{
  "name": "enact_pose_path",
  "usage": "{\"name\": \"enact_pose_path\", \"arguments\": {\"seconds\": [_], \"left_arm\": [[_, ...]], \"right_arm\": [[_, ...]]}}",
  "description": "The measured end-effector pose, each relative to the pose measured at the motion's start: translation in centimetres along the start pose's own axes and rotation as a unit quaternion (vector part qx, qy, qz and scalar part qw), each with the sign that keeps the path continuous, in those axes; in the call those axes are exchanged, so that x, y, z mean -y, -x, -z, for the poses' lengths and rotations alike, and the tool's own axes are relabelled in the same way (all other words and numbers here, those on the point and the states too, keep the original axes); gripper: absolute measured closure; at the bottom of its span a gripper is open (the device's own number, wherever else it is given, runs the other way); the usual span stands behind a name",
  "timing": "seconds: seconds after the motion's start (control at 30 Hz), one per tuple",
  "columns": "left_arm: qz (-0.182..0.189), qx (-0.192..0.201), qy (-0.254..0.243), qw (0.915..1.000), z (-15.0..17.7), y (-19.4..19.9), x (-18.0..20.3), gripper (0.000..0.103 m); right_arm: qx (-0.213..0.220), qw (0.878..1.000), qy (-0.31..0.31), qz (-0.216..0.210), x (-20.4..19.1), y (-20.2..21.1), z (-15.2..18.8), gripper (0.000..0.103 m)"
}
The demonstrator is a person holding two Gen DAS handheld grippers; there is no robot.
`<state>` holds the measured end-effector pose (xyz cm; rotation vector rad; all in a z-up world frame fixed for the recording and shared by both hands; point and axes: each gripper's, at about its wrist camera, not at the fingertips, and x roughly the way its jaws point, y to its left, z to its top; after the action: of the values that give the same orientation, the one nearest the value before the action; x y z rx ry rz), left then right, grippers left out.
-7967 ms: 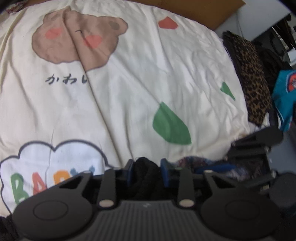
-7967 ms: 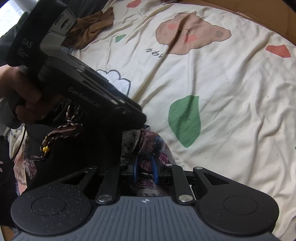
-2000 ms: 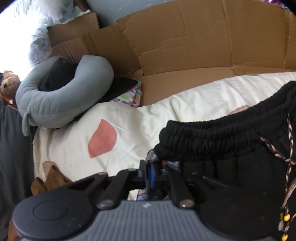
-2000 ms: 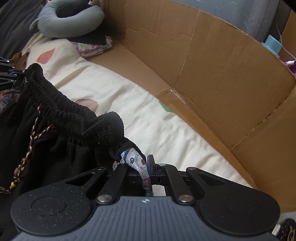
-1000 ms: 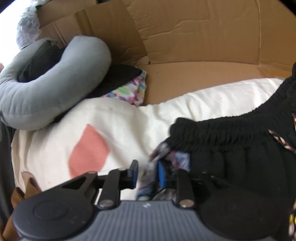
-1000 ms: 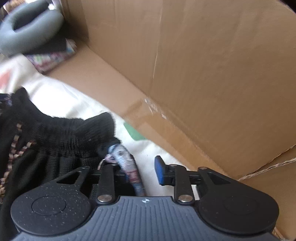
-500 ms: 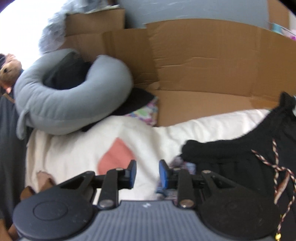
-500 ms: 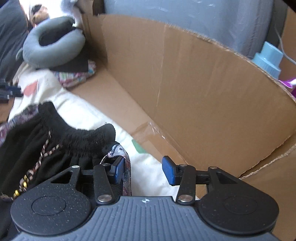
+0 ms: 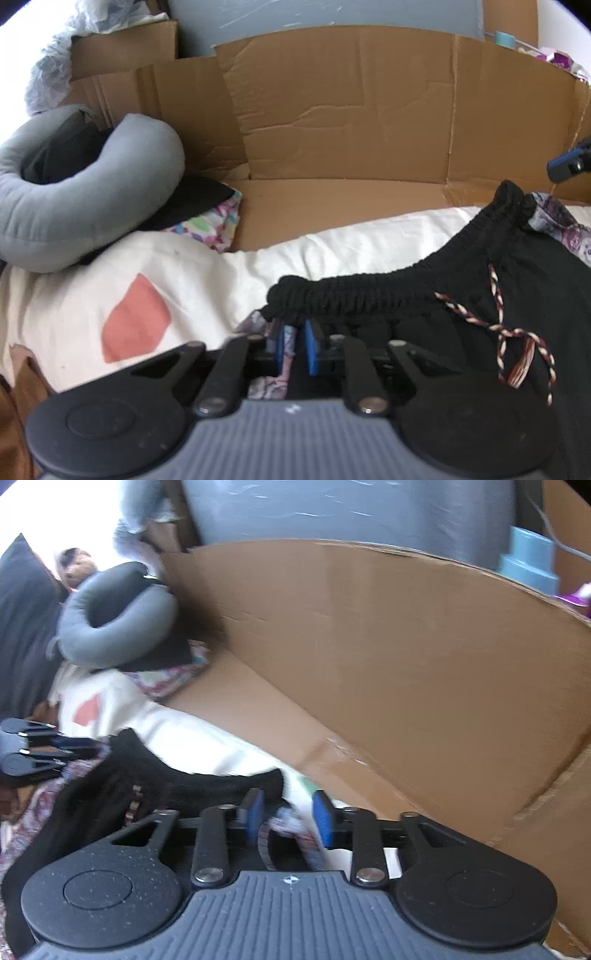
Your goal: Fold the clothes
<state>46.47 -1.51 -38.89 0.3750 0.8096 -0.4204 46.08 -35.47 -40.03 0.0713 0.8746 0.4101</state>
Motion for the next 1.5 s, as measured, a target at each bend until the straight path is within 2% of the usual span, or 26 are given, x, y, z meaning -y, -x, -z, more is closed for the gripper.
{"name": "enact_pose_path", "arguments": {"seconds": [0.1,0.23,0.4,0.47,0.67,0.83,1.13,1.5], "left_arm": [[-0.002,-0.005,0.006,1.0,0.3,-0.9,0.3,0.09],[-0.021,-0.011,0.013,0.9996,0.7,-2.1,0.3,0.09],[-0.044,-0.036,0.024,0.9981,0.7,-4.0,0.1,0.092],[-0.053,-0.042,0.021,0.9975,0.7,-4.5,0.4,0.092],[-0.067,-0.057,0.013,0.996,0.4,-4.8,0.7,0.092],[-0.071,-0.053,0.004,0.9961,0.1,-2.8,0.9,0.092],[-0.052,-0.045,0.018,0.9974,-0.2,4.7,1.3,0.09],[-0.022,-0.014,0.045,0.9987,0.9,13.2,6.5,0.09]], "right_arm": [[-0.018,0.999,0.04,-0.003,-1.9,-1.9,1.3,0.074],[-0.023,0.996,0.071,0.048,-2.8,-4.4,2.5,0.076],[-0.024,0.994,0.043,0.101,-2.0,-7.0,2.0,0.075],[-0.031,0.994,0.017,0.106,-1.6,-8.0,1.8,0.074],[-0.038,0.993,0.015,0.114,-1.5,-8.2,1.0,0.073],[-0.023,0.994,-0.001,0.103,-1.4,-5.2,0.0,0.073],[-0.052,0.993,0.038,0.099,-2.6,2.5,1.5,0.073],[-0.037,0.994,0.03,0.095,-2.6,13.5,4.0,0.073]]}}
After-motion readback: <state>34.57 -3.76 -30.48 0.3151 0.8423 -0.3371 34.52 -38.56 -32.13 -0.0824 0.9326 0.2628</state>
